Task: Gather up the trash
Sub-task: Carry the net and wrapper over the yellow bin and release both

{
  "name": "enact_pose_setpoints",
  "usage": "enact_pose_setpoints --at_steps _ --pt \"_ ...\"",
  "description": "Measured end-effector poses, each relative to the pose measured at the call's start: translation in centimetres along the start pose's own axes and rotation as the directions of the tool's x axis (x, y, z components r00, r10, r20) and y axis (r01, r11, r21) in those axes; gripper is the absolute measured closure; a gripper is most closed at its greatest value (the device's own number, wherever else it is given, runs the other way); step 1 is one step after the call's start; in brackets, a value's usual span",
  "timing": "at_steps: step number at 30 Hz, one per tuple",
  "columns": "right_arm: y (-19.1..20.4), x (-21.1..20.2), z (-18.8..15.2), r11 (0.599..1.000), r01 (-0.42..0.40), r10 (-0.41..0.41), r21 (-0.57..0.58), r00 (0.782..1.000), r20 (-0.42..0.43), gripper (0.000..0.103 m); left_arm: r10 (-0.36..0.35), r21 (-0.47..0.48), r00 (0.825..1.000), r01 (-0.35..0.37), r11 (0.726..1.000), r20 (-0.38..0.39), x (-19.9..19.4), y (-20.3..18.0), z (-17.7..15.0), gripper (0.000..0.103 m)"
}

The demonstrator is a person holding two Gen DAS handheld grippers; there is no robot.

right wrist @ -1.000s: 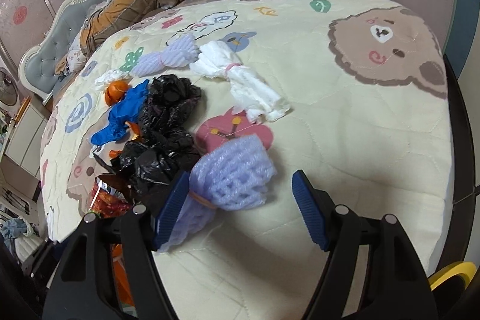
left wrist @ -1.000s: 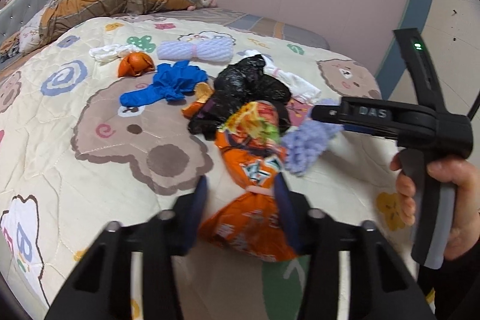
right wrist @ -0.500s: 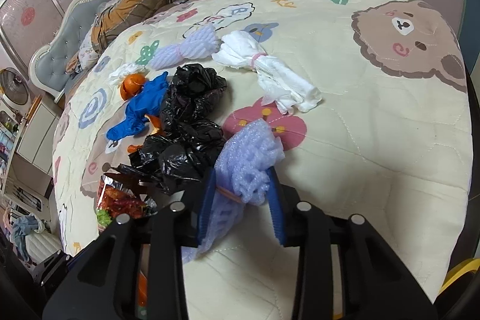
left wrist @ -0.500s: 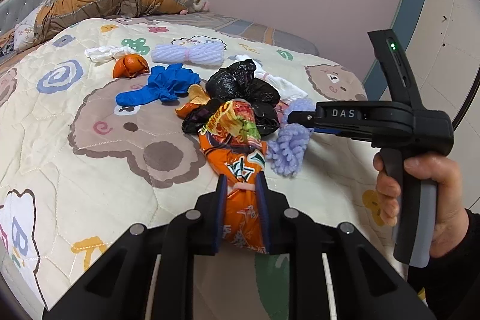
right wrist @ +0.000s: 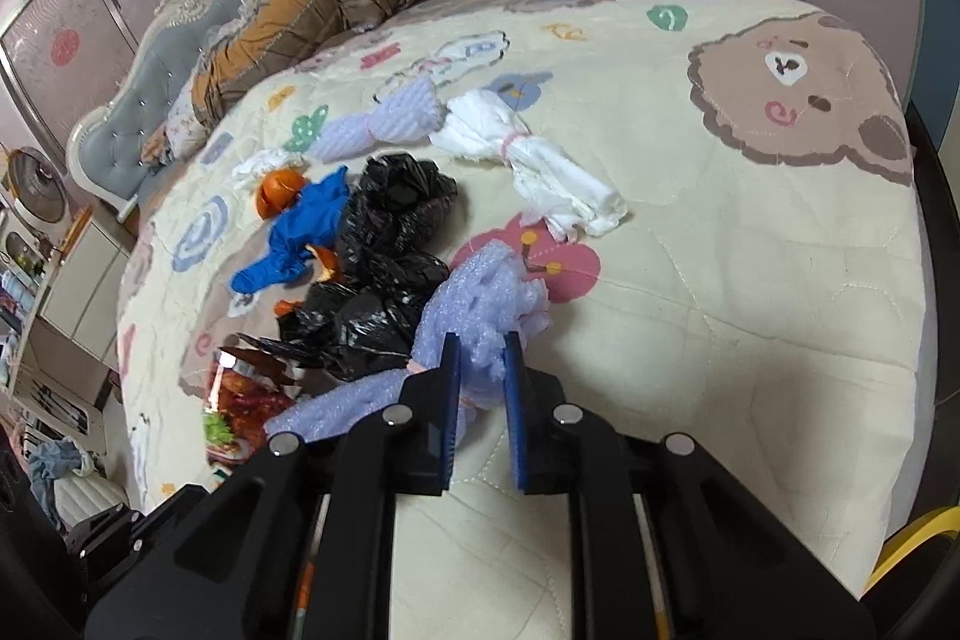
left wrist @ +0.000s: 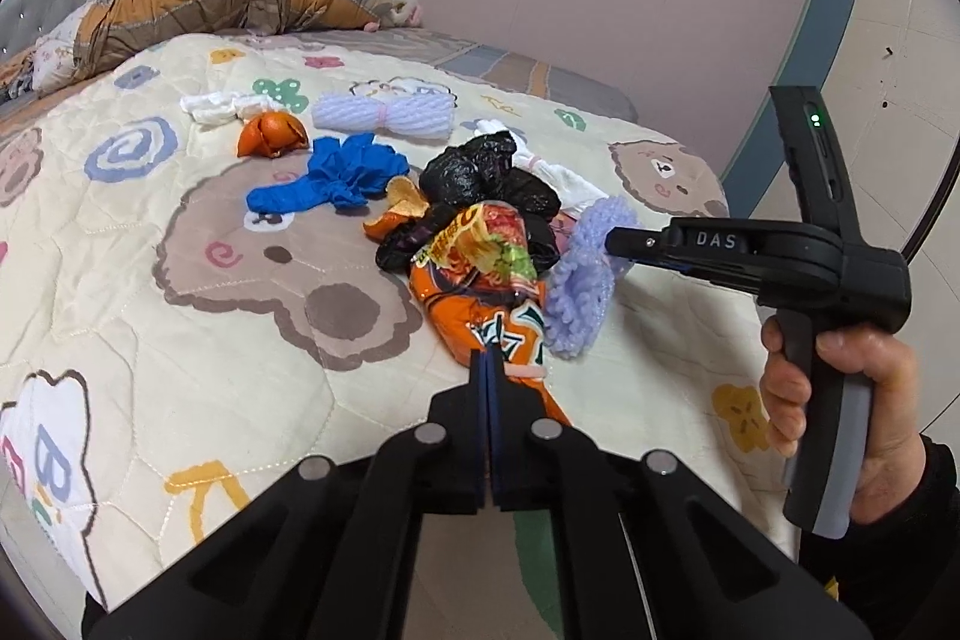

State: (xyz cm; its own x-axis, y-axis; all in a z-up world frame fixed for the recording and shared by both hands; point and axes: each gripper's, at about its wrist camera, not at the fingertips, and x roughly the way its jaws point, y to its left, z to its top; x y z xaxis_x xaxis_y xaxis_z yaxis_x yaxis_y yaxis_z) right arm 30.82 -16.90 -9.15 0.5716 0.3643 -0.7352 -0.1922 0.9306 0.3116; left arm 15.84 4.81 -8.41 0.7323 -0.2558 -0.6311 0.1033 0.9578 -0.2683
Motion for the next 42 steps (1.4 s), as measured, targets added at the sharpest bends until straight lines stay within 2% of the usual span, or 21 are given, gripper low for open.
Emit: enact_pose_setpoints --at_steps 9,14,16,18,20,28,29,30,31,34,38,42 --pt "-0.1 -3.4 0.4 1.0 -0.001 0.003 -0.021 0.995 0.096 0.09 -0.023 0.011 0.999 0.023 1.0 0.045 -2.3 -0.3 0.4 0.102" --pt "-0.7 -5.0 0.2 1.0 -0.01 0.011 -0.01 0.993 0.116 0.09 -0.026 0.026 1.0 0.026 0.999 0.011 -1.7 -0.5 1.0 0.101" --pt "-1.0 -5.5 0.0 1.0 -0.008 0.009 -0.006 0.993 0.12 0.09 -0.033 0.037 0.999 0.033 0.999 -0.009 -1.4 -0.9 1.2 0.09" --pt "-1.4 -5.9 -0.2 1.0 -0.012 0.012 0.003 0.993 0.122 0.09 -0.026 0.07 1.0 0.026 0.997 -0.001 -1.4 -1.7 1.3 0.062" --pt "-2.0 -6.4 -0.4 1.0 -0.016 0.014 0.012 0.992 0.128 0.09 0.004 0.102 1.0 -0.005 0.995 0.01 -1.1 -2.6 1.4 0.057" --pt "-3.6 -8.9 -1.4 0.999 -0.036 0.032 0.029 0.988 0.151 0.09 0.098 0.109 0.991 -0.087 0.99 -0.095 3.8 -3.3 1.3 0.057" --pt "-3.7 -9.1 -1.5 0.999 -0.038 0.033 0.027 0.988 0.154 0.09 0.103 0.103 0.989 -0.092 0.99 -0.108 4.3 -3.2 1.3 0.061" --pt "-3.7 -9.5 -1.6 0.999 -0.043 0.038 0.026 0.987 0.157 0.09 0.11 0.096 0.987 -0.099 0.99 -0.121 4.8 -3.1 1.2 0.072" --pt "-3.8 -9.9 -1.8 0.999 -0.047 0.043 0.024 0.986 0.161 0.09 0.118 0.097 0.985 -0.106 0.99 -0.127 5.0 -3.1 1.1 0.072" --pt "-3.8 -11.1 -2.2 0.999 -0.053 0.05 0.009 0.983 0.175 0.09 0.125 0.116 0.987 -0.113 0.987 -0.1 4.5 -3.4 0.7 0.073" --pt "-3.9 -12.7 -2.9 0.998 -0.059 0.058 -0.002 0.979 0.194 0.09 0.073 0.095 0.994 -0.066 0.993 -0.079 2.8 -3.2 0.7 0.074" --pt "-4.2 -14.9 -3.8 0.999 -0.048 0.05 -0.013 0.974 0.221 0.09 0.027 0.116 0.999 -0.024 0.993 -0.023 0.4 -4.0 1.3 0.074"
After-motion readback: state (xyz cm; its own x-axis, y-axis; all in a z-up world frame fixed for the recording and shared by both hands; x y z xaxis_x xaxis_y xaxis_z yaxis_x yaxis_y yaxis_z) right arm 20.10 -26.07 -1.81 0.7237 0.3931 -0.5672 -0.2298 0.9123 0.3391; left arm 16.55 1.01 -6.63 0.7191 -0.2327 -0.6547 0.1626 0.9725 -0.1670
